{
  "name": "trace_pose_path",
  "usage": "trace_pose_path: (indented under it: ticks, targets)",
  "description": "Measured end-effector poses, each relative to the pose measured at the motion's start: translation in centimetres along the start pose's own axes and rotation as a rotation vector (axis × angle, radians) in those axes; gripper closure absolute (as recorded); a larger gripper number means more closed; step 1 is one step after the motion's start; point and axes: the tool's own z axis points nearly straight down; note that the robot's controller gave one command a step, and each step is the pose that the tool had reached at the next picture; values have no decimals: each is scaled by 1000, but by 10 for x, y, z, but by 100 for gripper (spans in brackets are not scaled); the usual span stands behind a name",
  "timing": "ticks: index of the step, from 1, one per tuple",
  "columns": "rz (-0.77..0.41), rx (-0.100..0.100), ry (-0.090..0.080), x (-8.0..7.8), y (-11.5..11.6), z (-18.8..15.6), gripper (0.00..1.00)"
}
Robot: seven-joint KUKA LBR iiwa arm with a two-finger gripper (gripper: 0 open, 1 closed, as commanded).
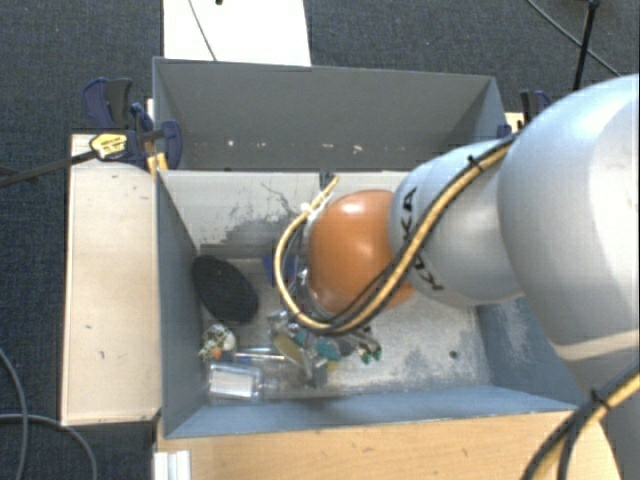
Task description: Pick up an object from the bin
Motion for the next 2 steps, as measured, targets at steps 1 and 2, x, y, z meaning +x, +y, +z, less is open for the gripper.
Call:
trace_pose_path:
  ticks: [1,2]
  targets:
    - [-8,3,-10,-26,-9,-68,100]
    - [-13,3,-10,-16,0,-184,100]
